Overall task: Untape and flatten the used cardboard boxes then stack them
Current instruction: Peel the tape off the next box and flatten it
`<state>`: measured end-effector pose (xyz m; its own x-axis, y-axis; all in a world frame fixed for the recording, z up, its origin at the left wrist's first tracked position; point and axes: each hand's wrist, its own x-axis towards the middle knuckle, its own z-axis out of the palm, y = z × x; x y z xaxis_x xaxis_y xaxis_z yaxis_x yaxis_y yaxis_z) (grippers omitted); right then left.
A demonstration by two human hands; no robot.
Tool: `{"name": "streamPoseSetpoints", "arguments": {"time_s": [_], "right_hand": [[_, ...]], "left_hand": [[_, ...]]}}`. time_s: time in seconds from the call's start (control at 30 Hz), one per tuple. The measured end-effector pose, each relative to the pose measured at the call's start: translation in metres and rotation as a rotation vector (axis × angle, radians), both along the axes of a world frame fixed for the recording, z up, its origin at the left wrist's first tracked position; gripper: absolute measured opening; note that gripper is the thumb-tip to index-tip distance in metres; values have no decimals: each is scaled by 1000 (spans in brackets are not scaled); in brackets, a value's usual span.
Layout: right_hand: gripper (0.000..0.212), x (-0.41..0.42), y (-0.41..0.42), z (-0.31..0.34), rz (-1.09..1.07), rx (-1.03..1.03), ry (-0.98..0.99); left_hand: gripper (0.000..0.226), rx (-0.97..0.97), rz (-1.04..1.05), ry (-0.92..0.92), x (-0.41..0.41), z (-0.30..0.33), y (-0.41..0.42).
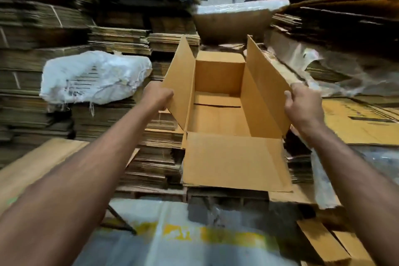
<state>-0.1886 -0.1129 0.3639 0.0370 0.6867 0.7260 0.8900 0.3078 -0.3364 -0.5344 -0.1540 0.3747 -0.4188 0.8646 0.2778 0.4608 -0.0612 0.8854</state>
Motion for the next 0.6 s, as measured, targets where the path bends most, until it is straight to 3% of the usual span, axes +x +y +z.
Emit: {"name": "streamPoseSetpoints", "arguments": {"time_s": [0.3,0.43,0.6], "right_hand": [[20,-181,50,-57,261,-176,-66],[20,-256,60,-78,328,-264,-129],[15,-338,68,-98,405,-311,-166]], "left_hand": [[25,-91,338,-99,-155,-53,-38],[10,-165,451,-162,-212,-82,-55],[9,-224,560,-201,-276,-110,-78]]}}
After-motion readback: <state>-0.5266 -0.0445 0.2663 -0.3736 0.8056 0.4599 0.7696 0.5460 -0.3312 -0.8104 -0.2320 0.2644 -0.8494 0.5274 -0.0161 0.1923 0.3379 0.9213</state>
